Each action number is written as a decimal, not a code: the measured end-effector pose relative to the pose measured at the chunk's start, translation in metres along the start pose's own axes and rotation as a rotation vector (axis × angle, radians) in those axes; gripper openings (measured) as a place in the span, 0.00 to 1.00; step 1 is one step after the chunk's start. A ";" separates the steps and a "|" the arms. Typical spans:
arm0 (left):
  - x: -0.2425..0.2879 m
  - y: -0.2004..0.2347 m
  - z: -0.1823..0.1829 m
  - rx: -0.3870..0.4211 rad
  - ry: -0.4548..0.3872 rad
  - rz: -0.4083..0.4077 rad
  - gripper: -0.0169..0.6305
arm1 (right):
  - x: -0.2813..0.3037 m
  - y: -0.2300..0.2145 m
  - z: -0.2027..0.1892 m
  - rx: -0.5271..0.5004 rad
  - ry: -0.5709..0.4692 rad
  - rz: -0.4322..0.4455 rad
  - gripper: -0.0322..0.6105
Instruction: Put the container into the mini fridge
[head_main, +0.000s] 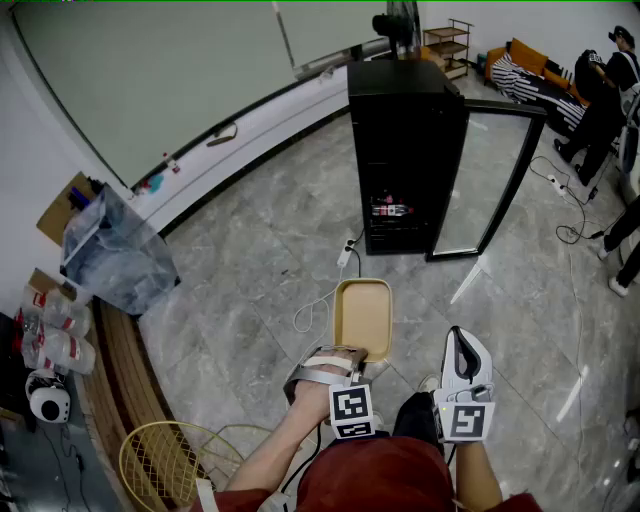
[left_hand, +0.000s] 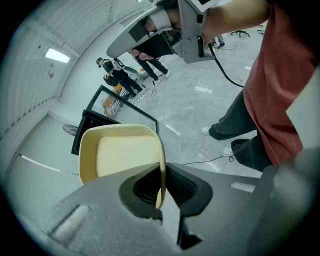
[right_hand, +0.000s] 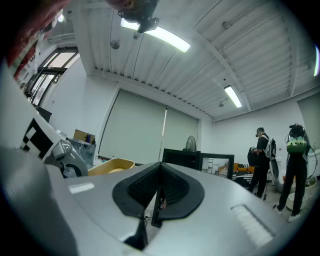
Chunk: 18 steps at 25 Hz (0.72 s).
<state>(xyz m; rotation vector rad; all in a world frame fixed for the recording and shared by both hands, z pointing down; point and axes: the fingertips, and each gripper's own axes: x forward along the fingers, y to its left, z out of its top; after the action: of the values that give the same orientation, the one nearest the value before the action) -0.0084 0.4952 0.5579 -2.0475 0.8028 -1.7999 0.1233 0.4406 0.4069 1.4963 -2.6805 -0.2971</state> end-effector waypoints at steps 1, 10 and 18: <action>0.000 0.000 -0.003 -0.001 0.000 0.002 0.06 | 0.002 0.001 0.000 -0.003 0.011 -0.004 0.05; 0.008 -0.005 -0.015 -0.012 -0.022 -0.017 0.06 | 0.010 0.018 0.001 0.005 0.029 -0.012 0.05; 0.026 -0.004 -0.014 -0.029 -0.039 -0.043 0.06 | 0.020 0.021 -0.007 0.013 0.047 0.018 0.05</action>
<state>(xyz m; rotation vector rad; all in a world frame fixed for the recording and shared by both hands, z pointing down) -0.0200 0.4846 0.5835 -2.1270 0.7846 -1.7751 0.0962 0.4331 0.4173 1.4630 -2.6634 -0.2408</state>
